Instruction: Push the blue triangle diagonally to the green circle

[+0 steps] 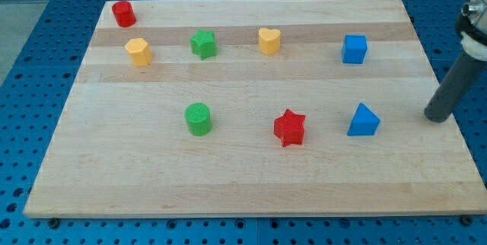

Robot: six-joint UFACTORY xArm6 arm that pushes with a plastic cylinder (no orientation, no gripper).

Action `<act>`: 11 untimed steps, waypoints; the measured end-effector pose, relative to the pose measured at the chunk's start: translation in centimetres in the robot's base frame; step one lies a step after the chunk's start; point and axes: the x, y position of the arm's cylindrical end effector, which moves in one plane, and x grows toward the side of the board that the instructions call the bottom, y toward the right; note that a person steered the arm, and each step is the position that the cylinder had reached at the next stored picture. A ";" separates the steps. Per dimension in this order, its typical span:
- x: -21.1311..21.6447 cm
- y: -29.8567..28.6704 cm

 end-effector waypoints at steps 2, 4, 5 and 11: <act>4.4 -3.0; -0.2 -9.0; -5.2 -12.9; -7.4 -15.4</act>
